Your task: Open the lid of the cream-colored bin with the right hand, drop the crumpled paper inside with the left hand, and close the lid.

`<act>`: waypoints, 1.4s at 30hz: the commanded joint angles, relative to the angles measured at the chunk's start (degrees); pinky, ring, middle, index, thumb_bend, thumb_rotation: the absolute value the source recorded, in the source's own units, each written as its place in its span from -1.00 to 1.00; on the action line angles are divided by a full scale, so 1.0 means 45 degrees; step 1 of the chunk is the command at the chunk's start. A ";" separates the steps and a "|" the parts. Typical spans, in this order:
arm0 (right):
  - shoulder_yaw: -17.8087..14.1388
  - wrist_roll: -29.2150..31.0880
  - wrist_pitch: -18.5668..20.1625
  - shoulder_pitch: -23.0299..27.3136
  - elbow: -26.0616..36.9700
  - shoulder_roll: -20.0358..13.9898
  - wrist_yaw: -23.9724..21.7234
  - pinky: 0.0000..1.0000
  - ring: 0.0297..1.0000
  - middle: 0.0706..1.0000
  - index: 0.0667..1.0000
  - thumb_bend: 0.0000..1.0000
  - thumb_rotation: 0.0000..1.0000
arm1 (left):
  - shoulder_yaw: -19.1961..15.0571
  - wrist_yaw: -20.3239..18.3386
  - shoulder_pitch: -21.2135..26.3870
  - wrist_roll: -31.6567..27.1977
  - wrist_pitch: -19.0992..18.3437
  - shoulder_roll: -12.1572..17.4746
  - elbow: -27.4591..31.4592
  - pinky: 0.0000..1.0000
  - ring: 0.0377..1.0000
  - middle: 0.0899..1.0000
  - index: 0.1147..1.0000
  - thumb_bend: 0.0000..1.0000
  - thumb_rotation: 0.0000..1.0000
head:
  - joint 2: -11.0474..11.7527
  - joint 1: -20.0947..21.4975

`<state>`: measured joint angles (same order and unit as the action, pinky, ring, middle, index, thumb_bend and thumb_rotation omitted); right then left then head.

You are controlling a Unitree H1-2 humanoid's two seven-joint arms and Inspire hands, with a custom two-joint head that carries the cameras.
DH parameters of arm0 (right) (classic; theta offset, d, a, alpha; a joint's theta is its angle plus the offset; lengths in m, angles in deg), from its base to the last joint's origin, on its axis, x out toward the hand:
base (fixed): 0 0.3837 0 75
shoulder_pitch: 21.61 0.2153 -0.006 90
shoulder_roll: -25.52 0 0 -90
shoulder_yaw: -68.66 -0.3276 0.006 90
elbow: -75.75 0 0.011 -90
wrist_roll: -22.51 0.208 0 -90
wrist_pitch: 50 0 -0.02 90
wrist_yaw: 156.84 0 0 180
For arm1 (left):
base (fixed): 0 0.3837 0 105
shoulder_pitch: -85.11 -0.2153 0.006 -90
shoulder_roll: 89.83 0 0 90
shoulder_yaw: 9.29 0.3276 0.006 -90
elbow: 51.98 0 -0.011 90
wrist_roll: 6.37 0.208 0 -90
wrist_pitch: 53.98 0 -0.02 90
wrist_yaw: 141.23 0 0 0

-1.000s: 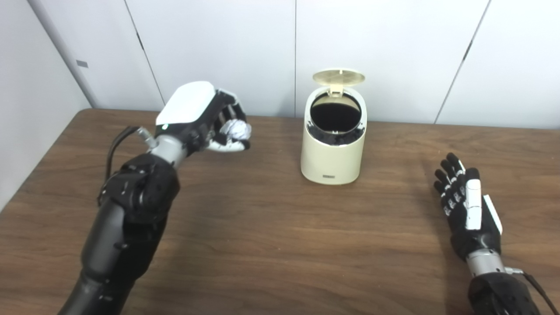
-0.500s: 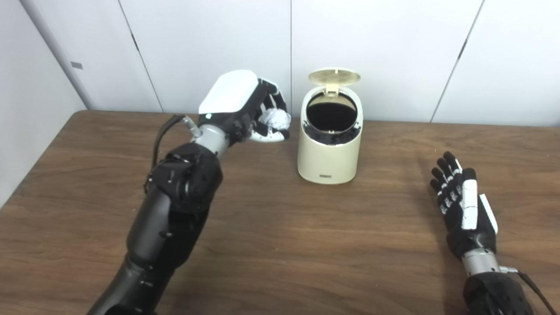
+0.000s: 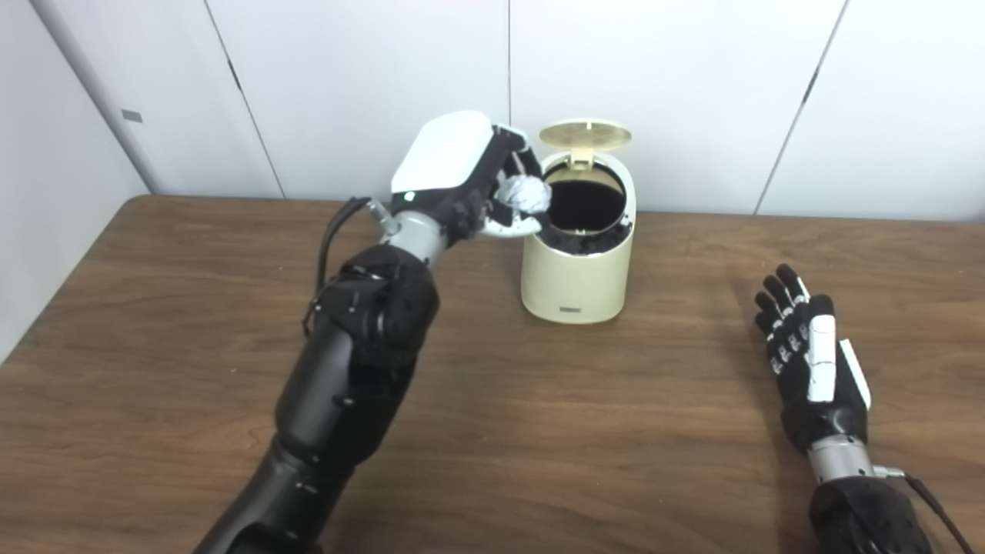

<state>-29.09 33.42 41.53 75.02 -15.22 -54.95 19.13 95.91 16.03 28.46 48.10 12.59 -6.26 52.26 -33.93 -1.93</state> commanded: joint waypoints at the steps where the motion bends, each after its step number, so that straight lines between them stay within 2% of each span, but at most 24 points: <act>1: -0.0040 0.0097 -0.0243 0.0249 -0.0016 0.0034 0.0021 0.97 0.93 0.92 0.91 0.11 1.00 | -0.0052 0.0532 0.0830 0.0148 0.0217 0.0014 -0.0016 -0.41 -0.29 -0.09 -0.11 -0.06 -1.00 | -0.0002 0.0012; 11: -0.0058 0.0133 -0.0552 0.0351 -0.0449 0.0039 -0.0056 1.00 0.94 0.93 0.95 0.12 1.00 | 0.0320 0.1117 0.1237 0.0145 0.0399 -0.0235 -0.0935 -0.40 -0.32 -0.15 -0.11 -0.06 -1.00 | 0.0087 0.0059; 16: -0.0064 0.0167 -0.0391 0.0335 -0.0331 0.0123 0.0010 0.99 0.92 0.92 0.94 0.14 1.00 | 0.0560 0.1571 0.1388 0.0189 0.0573 -0.0438 -0.1472 -0.41 -0.28 -0.09 -0.12 -0.06 -1.00 | 0.0102 0.0097; 21: -0.0024 0.0046 -0.0436 0.0307 -0.0349 0.0126 0.0045 0.99 0.93 0.92 0.95 0.17 1.00 | 0.0709 0.2013 0.1616 -0.0123 0.0800 -0.0745 -0.2144 -0.46 -0.30 -0.14 -0.09 -0.07 -1.00 | 0.0080 0.0113; 27: -0.0044 0.0070 -0.0424 0.0318 -0.0330 0.0142 0.0051 1.00 0.93 0.92 0.96 0.17 1.00 | 0.1004 0.2516 0.1690 -0.0129 0.1011 -0.0947 -0.2692 -0.44 -0.27 -0.10 -0.11 -0.06 -1.00 | 0.0051 0.0095; 33: -0.0050 0.0024 -0.0478 0.0323 -0.0322 0.0142 0.0088 0.99 0.93 0.90 0.93 0.17 1.00 | 0.1238 0.3071 0.1562 -0.0111 0.1132 -0.1156 -0.3260 -0.45 -0.28 -0.14 -0.02 -0.07 -1.00 | 0.0031 0.0103; 36: -0.0046 -0.0020 -0.0557 0.0327 -0.0357 0.0130 0.0096 0.98 0.93 0.90 0.93 0.17 1.00 | 0.1366 0.3259 0.1501 0.0002 0.1034 -0.1263 -0.3483 -0.43 -0.27 -0.12 -0.03 -0.07 -1.00 | 0.0018 0.0092; 42: -0.0057 -0.0017 -0.0633 0.0351 -0.0472 0.0082 0.0054 0.98 0.93 0.89 0.94 0.15 1.00 | 0.1621 0.4065 0.1407 0.0126 0.1357 -0.1203 -0.3943 -0.49 -0.25 -0.03 -0.06 -0.07 -1.00 | -0.0064 0.0087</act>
<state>-29.26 33.28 40.72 76.01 -16.66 -54.73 19.33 103.02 32.07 32.41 47.51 17.21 -11.73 34.26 -34.19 -1.49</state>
